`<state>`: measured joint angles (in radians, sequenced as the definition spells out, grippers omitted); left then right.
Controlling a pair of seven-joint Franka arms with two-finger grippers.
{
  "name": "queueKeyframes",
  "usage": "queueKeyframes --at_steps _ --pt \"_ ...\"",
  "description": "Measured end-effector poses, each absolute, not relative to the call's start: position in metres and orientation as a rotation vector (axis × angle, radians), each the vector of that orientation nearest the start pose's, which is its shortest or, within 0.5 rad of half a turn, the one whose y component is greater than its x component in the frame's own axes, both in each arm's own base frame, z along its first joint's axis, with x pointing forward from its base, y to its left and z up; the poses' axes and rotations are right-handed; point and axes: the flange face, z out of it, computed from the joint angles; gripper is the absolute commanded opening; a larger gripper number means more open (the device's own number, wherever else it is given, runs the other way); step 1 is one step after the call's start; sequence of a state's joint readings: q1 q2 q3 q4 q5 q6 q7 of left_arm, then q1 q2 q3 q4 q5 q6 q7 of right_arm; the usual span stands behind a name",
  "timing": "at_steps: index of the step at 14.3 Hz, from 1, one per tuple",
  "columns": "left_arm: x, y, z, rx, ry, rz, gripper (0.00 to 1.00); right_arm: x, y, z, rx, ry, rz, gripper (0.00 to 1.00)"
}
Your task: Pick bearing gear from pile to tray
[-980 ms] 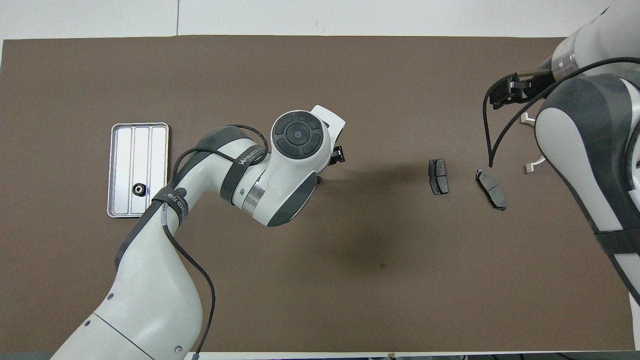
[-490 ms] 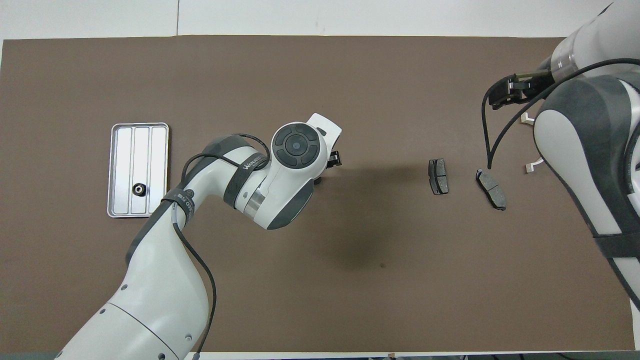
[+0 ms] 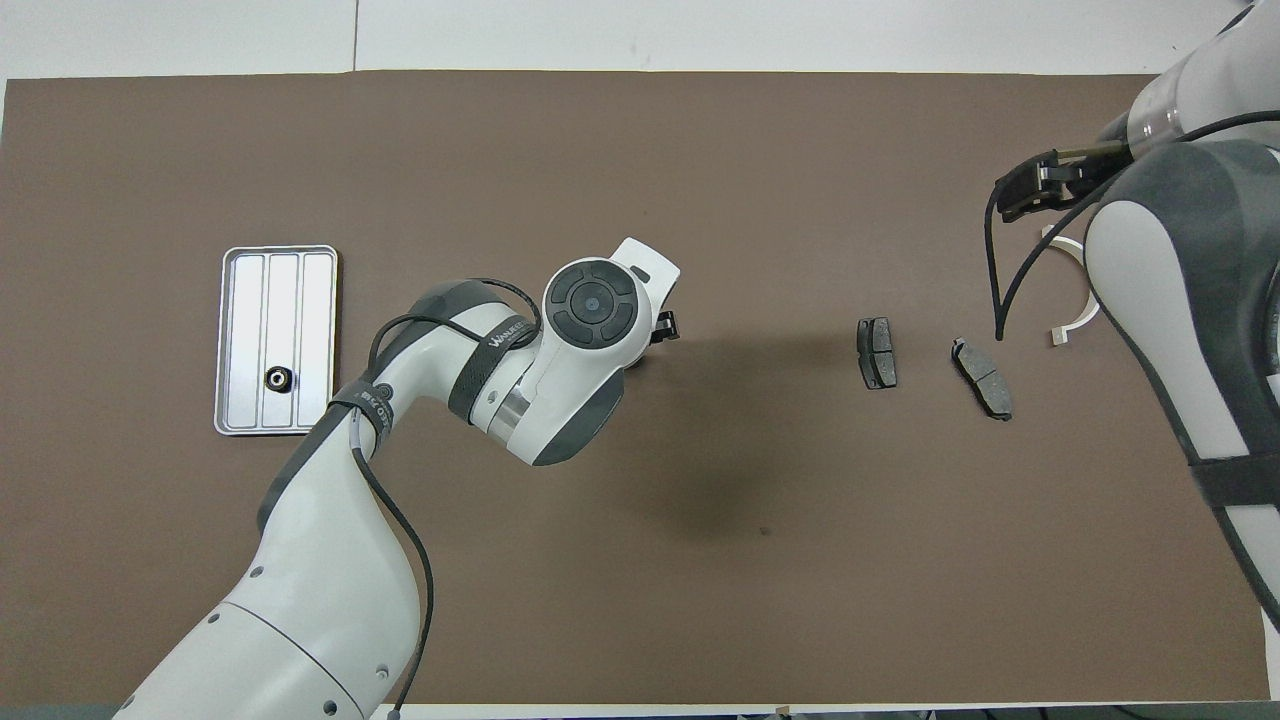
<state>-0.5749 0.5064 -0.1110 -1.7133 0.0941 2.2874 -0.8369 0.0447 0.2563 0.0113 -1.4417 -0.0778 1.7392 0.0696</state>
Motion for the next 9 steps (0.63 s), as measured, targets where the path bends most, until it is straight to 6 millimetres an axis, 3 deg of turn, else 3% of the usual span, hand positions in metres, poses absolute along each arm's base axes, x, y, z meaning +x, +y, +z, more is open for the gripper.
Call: queueKeyframes --at_steps 6,9 --pt "0.518 -0.431 0.301 -3.139 -0.101 -0.116 1.0 0.643 0.026 0.547 -3.211 0.011 -0.07 1.0" --pt "0.515 -0.435 0.301 -3.138 -0.089 -0.114 1.0 0.636 0.03 0.559 -3.209 0.003 -0.085 1.0"
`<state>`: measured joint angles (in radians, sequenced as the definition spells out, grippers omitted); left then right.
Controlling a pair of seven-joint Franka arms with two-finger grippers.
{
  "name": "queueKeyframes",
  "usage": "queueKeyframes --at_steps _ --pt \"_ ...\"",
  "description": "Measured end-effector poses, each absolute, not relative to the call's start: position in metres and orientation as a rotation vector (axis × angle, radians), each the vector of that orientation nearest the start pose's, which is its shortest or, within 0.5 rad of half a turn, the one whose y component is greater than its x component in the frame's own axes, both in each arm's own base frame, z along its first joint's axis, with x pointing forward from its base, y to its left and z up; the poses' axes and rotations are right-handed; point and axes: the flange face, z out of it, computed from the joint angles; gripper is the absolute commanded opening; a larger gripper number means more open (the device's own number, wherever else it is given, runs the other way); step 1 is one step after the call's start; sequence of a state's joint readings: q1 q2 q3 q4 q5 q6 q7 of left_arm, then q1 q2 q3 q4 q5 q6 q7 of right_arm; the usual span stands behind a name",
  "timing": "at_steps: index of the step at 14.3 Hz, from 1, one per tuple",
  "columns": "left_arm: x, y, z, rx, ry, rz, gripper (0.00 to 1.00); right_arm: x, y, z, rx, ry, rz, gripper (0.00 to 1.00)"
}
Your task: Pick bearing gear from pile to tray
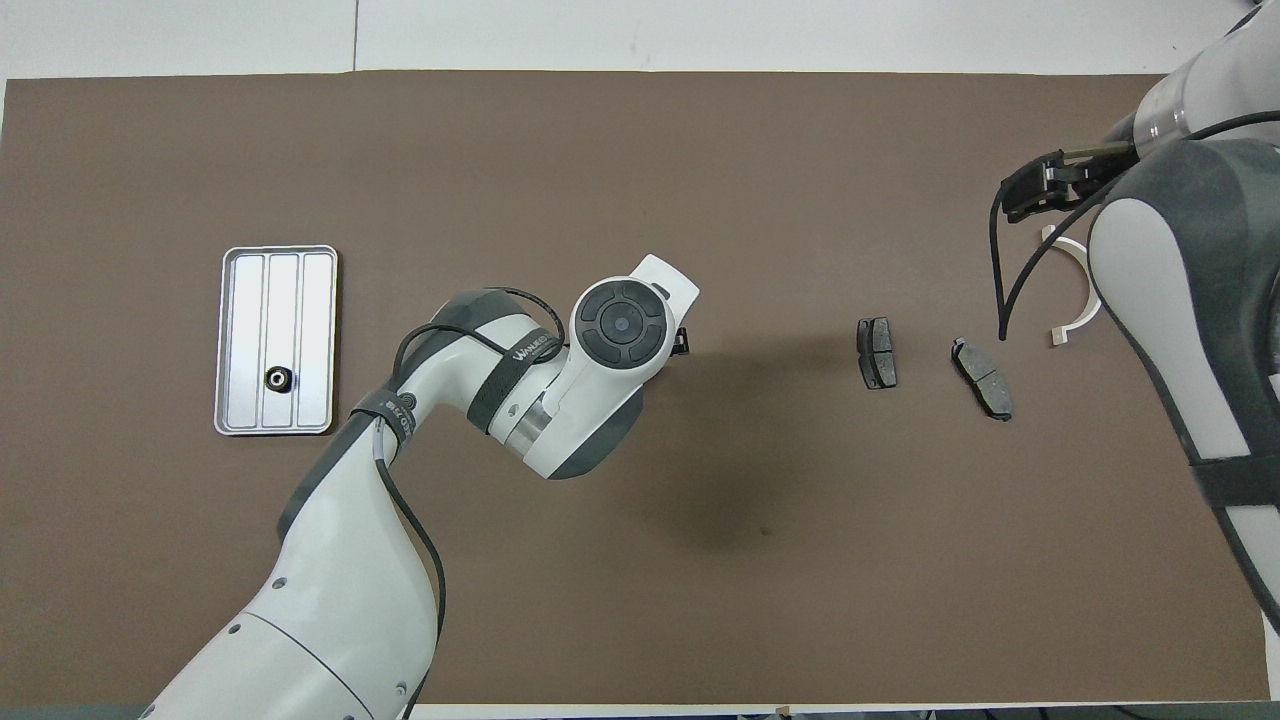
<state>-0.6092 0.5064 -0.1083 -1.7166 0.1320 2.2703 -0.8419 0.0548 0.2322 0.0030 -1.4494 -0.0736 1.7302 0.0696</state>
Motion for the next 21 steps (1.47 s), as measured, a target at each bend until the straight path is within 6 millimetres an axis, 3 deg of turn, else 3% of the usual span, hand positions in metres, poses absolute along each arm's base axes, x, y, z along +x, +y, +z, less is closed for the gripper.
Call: queueKeyframes --at_steps 5,12,18,19,21 --pt "0.505 -0.443 0.298 -3.129 -0.092 -0.1 1.0 0.6 0.031 0.592 -3.202 -0.04 -0.114 1.0" --pt "0.507 -0.441 0.297 -3.122 -0.105 -0.107 0.95 0.59 0.03 0.57 -3.162 -0.064 -0.073 1.0" --pt "0.516 -0.432 0.298 -3.111 -0.111 -0.15 0.95 0.581 0.028 0.576 -3.142 -0.05 -0.078 1.0" --pt "0.516 -0.432 0.298 -3.11 -0.11 -0.151 0.92 0.579 0.027 0.579 -3.138 -0.047 -0.078 1.0" --pt "0.516 -0.432 0.295 -3.108 -0.109 -0.148 0.78 0.575 0.028 0.591 -3.131 -0.046 -0.089 1.0"
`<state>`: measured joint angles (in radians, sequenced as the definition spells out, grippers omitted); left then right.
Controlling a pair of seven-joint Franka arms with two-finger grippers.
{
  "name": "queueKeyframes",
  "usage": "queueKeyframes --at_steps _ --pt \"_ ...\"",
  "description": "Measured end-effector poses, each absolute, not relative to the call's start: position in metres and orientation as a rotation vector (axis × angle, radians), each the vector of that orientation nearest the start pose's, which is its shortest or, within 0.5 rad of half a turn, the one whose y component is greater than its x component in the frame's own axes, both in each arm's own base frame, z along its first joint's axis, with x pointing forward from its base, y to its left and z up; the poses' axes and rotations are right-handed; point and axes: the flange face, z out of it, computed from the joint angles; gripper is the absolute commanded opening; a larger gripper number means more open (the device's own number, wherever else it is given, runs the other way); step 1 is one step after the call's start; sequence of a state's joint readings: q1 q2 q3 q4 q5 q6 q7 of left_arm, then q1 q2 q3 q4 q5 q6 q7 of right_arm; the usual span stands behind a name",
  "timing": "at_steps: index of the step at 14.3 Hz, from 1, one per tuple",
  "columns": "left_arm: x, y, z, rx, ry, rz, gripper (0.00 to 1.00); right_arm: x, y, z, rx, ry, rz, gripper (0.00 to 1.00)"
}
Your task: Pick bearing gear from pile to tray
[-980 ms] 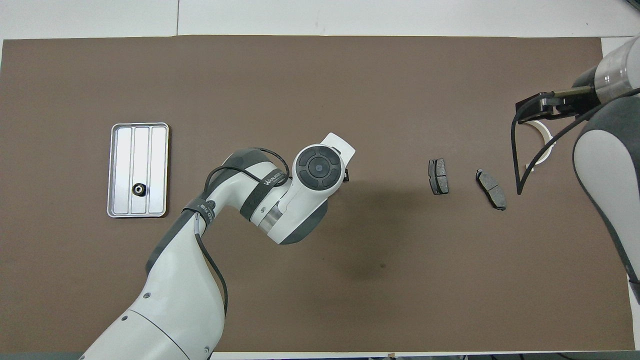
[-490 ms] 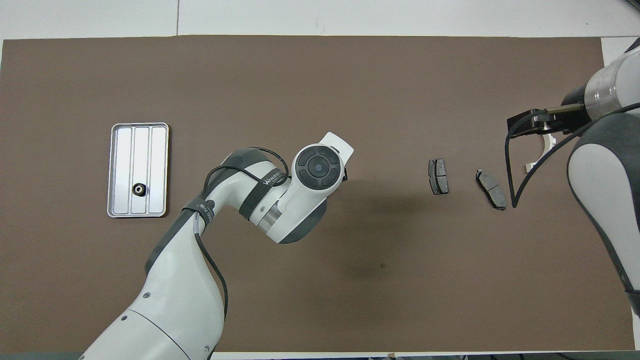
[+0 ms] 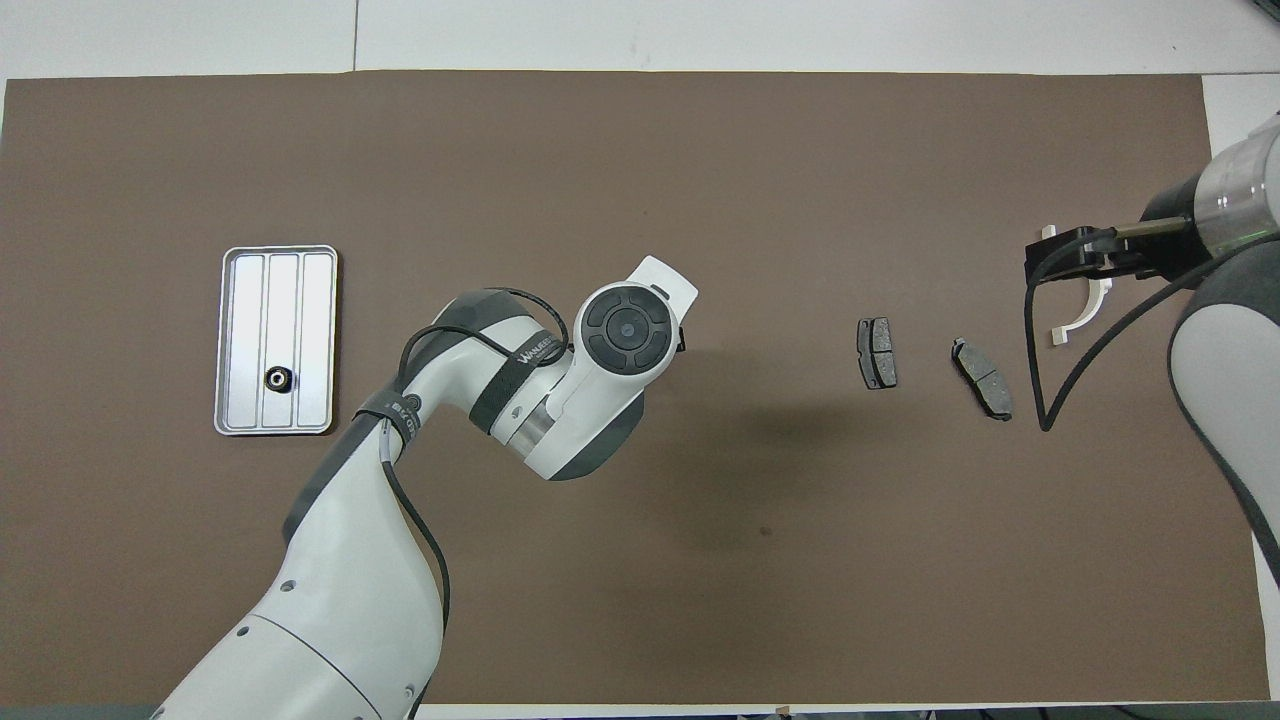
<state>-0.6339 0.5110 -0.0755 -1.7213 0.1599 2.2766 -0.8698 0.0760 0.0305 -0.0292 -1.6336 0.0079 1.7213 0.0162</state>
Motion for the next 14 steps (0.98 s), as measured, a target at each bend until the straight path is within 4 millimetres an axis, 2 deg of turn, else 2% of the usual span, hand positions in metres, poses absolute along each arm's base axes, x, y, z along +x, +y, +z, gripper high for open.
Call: queueKeyframes --at_steps 1,4,5,11,14 --pt "0.516 -0.432 0.294 -3.107 -0.108 -0.146 0.66 0.574 0.028 0.596 -3.129 -0.047 -0.099 1.0" --pt "0.516 -0.433 0.293 -3.111 -0.129 -0.149 0.09 0.572 0.028 0.6 -3.127 -0.047 -0.108 1.0" --pt "0.515 -0.436 0.295 -3.117 -0.136 -0.156 0.0 0.572 0.028 0.6 -3.127 -0.047 -0.108 1.0" --pt "0.515 -0.438 0.296 -3.12 -0.19 -0.162 0.0 0.571 0.028 0.599 -3.127 -0.047 -0.091 1.0" --pt "0.525 -0.43 0.303 -3.105 -0.219 -0.166 0.0 0.571 0.028 0.599 -3.128 -0.047 -0.091 1.0"
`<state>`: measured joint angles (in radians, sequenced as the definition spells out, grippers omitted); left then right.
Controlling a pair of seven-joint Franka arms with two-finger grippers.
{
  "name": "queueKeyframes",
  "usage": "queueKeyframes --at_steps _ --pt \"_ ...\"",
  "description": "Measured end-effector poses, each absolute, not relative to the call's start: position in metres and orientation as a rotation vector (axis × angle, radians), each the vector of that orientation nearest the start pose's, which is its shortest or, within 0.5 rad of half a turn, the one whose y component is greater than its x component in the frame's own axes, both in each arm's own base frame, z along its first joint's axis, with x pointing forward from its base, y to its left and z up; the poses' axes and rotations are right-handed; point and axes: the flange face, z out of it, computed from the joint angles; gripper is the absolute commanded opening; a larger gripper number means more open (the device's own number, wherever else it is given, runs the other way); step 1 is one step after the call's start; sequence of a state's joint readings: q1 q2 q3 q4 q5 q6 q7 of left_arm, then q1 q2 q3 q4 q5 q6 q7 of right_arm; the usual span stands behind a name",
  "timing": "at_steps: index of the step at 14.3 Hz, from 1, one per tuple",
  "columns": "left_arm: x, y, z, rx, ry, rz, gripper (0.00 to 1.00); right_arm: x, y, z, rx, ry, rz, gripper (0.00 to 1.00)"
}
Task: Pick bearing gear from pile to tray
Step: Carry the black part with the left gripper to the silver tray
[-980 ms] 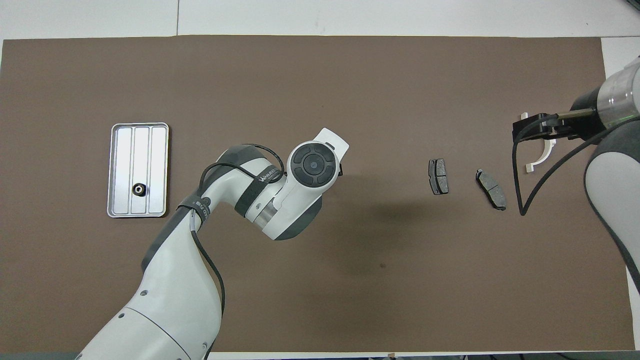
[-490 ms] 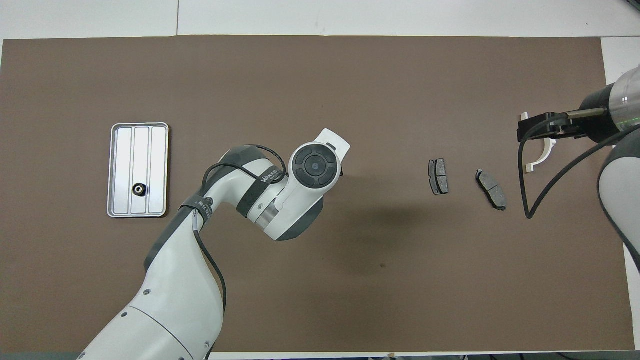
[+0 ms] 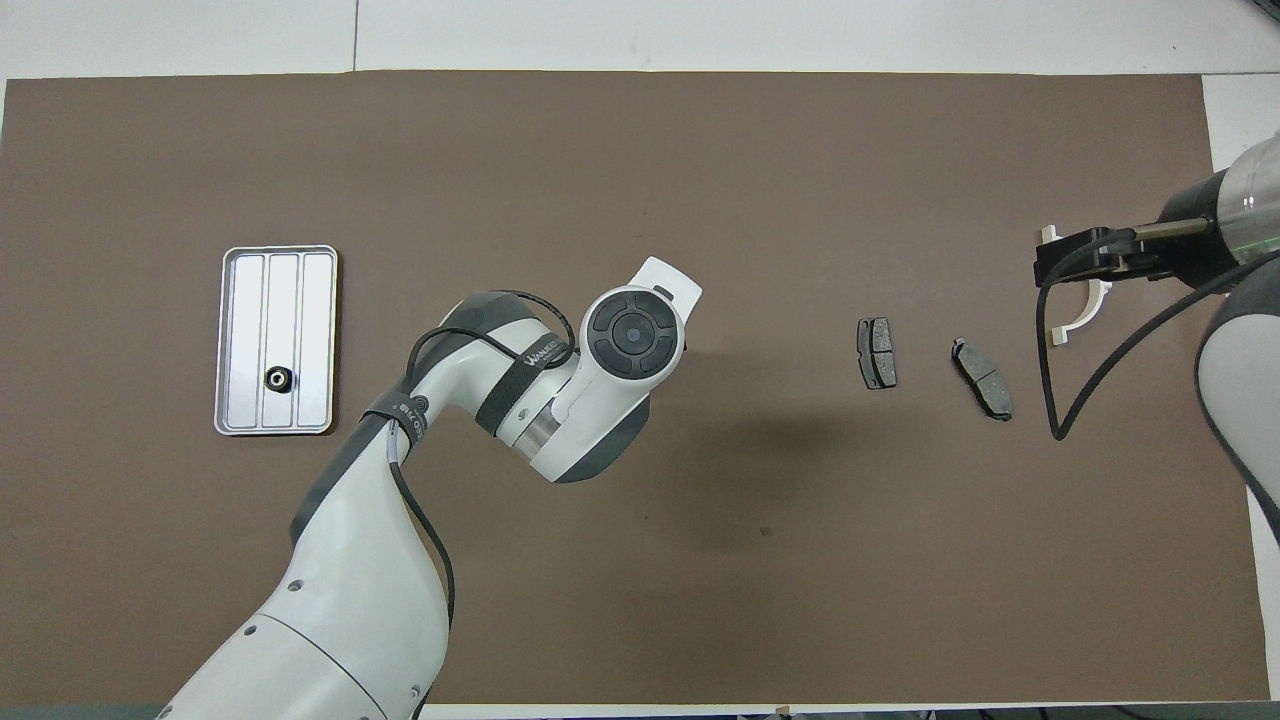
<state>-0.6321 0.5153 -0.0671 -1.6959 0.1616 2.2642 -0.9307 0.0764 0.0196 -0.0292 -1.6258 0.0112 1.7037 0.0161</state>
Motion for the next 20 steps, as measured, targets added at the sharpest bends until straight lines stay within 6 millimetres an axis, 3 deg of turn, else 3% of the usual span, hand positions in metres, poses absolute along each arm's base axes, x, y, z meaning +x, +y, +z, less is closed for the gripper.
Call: queueKeyframes --at_steps 4,6,8,10,12,18,20 --pt "0.547 -0.41 0.327 -3.047 -0.246 -0.132 0.0 0.566 0.028 0.596 -3.13 -0.047 -0.022 1.0" --pt "0.569 -0.38 0.362 -3.037 -0.191 -0.107 0.0 0.563 0.028 0.595 -3.131 -0.047 0.017 1.0" --pt "0.587 -0.324 0.414 -3.057 -0.101 -0.049 0.0 0.562 0.028 0.597 -3.131 -0.047 0.018 1.0" --pt "0.602 -0.252 0.463 -3.087 -0.01 -0.012 0.0 0.561 0.026 0.597 -3.148 -0.049 0.016 1.0" --pt "0.614 -0.18 0.491 -3.098 0.083 0.003 0.0 0.561 0.024 0.597 -3.169 -0.052 0.015 1.0" --pt "0.641 0.005 0.481 -3.081 0.386 -0.018 0.0 0.561 0.024 0.598 -3.17 -0.052 0.014 1.0" --pt "0.648 0.022 0.452 -3.071 0.406 -0.113 0.0 0.561 0.024 0.598 -3.17 -0.052 0.014 1.0"
